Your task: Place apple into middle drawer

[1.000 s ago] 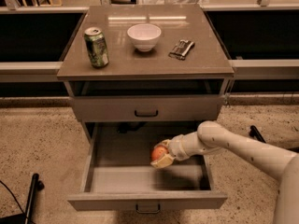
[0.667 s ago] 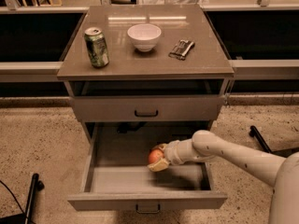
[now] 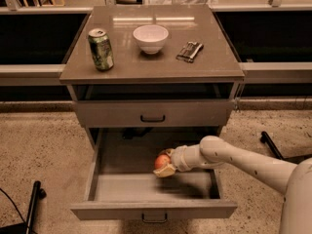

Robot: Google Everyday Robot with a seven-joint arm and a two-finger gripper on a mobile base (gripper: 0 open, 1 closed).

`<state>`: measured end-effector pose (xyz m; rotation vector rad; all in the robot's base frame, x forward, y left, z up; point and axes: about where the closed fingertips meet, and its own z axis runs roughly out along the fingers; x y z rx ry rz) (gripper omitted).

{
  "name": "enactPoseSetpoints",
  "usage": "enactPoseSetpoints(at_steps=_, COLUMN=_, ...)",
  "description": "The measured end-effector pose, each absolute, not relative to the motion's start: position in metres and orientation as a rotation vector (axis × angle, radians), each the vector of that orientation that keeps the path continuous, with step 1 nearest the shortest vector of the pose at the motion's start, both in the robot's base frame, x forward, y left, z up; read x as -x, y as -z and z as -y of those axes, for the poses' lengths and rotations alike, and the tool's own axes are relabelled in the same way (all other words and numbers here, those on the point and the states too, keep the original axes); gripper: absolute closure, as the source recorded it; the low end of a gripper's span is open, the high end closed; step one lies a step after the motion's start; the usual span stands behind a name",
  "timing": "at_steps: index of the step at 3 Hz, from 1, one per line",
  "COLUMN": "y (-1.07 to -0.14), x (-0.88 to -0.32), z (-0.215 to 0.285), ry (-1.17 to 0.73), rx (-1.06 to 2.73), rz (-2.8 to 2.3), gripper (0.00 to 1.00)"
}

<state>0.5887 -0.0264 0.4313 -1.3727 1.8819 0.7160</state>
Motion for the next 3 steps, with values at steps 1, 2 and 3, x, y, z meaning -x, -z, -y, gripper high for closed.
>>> enactPoseSetpoints(at_steps=1, y=-0.4313, x=-0.5887, z=0.0264, ry=-0.716, rx=1.373, rz=-1.882, gripper=0.15)
enactPoseSetpoints(at_steps=2, y=-0.4312, x=-0.5887, z=0.0262, ry=-0.716, rx=1.373, rz=-1.882, gripper=0.0)
enactPoseSetpoints(at_steps=3, y=-0.4312, x=-0.5886, z=0.0262, ry=-0.716, rx=1.373, rz=-1.882, gripper=0.0)
